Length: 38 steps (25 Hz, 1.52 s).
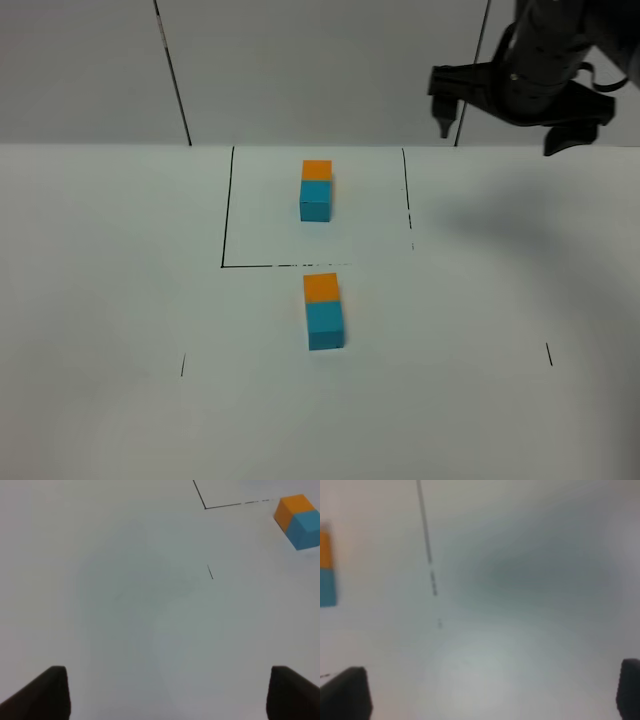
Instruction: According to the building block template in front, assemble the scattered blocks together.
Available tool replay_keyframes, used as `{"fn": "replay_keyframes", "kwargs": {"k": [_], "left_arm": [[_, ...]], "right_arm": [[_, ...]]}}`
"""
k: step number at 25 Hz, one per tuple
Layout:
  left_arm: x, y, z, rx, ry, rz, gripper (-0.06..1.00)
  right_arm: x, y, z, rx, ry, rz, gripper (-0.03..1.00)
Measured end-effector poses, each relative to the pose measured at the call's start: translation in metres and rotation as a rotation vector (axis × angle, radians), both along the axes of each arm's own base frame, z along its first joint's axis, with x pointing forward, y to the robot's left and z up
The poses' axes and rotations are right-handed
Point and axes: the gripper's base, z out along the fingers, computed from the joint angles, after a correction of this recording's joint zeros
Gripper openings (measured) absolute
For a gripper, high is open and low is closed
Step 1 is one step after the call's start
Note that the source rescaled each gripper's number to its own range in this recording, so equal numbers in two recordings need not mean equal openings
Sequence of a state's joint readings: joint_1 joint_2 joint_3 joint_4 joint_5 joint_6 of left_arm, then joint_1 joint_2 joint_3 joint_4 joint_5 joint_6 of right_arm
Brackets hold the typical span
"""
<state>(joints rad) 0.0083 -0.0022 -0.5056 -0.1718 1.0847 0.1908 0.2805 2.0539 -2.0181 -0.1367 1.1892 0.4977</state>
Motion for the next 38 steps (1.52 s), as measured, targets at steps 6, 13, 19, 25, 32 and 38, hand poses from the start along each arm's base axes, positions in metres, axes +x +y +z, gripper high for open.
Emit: {"fn": "replay_keyframes", "kwargs": {"k": [6, 13, 19, 25, 32, 38], "left_arm": [[0.0, 0.0, 0.0, 0.0, 0.0, 0.0, 0.68], [0.0, 0.0, 0.0, 0.0, 0.0, 0.0, 0.68], [0.0, 0.0, 0.0, 0.0, 0.0, 0.0, 0.68], [0.0, 0.0, 0.0, 0.0, 0.0, 0.0, 0.68], [0.0, 0.0, 0.0, 0.0, 0.0, 0.0, 0.68], [0.0, 0.0, 0.0, 0.0, 0.0, 0.0, 0.68]], "right_arm": [[-0.029, -0.077, 0.002, -0.027, 0.033, -0.119, 0.94], [-0.106, -0.136, 0.01, -0.05, 0.016, -0.231, 0.92], [-0.188, -0.143, 0.029, -0.109, -0.058, -0.21, 0.9], [-0.261, -0.138, 0.034, -0.118, -0.155, -0.177, 0.9], [-0.34, -0.134, 0.026, -0.114, -0.305, -0.173, 0.9], [-0.393, -0.132, 0.018, -0.108, -0.415, -0.191, 0.9]]}}
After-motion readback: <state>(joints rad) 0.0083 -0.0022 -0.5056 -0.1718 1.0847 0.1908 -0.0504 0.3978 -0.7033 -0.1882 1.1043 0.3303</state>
